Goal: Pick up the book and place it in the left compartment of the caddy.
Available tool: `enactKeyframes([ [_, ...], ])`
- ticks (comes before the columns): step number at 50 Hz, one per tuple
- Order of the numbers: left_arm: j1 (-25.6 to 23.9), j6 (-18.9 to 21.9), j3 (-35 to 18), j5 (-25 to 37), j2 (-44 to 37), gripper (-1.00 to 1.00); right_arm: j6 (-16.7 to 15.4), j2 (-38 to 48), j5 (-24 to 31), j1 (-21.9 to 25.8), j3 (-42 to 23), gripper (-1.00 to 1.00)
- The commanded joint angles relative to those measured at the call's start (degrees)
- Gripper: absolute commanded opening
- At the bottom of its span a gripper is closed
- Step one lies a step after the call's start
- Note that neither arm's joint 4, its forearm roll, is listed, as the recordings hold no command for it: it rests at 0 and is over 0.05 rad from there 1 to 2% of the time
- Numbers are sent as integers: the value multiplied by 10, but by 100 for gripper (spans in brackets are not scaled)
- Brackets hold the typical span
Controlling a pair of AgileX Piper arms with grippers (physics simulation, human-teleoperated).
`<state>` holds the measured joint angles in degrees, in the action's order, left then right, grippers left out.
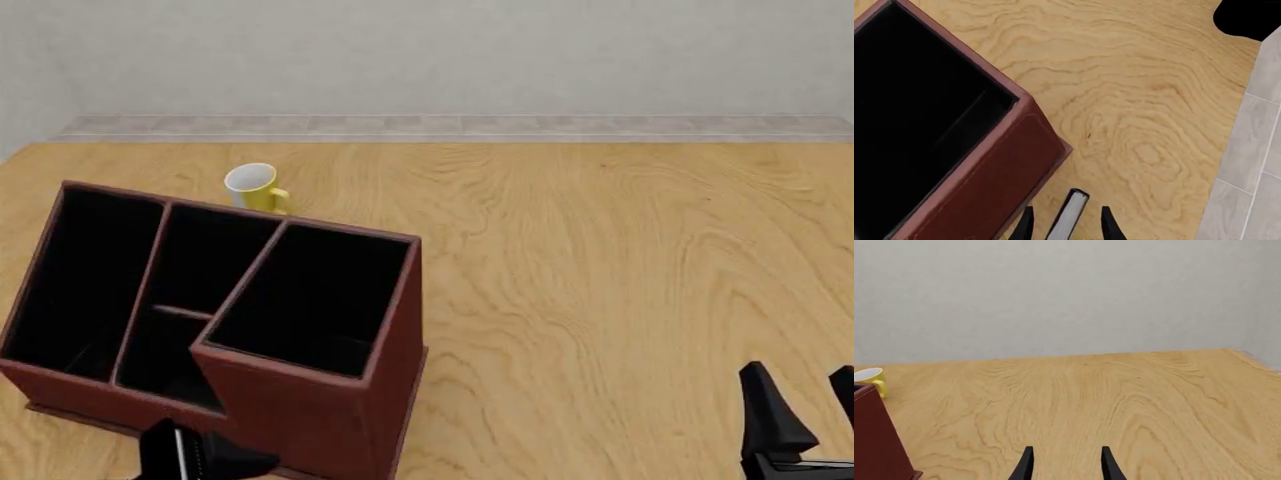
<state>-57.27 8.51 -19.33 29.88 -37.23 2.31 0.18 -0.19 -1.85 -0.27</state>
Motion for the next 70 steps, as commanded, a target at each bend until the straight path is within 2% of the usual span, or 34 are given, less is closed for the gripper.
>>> enactKeyframes([
  [1,6,4,20,-10,-2,100,1,0,1,-2,-1,100],
  [41,30,29,72,-62,-37,100,7,-1,-1,-8,0,100],
  [70,28,35,80,-69,-48,100,5,-1,-1,-5,0,100],
])
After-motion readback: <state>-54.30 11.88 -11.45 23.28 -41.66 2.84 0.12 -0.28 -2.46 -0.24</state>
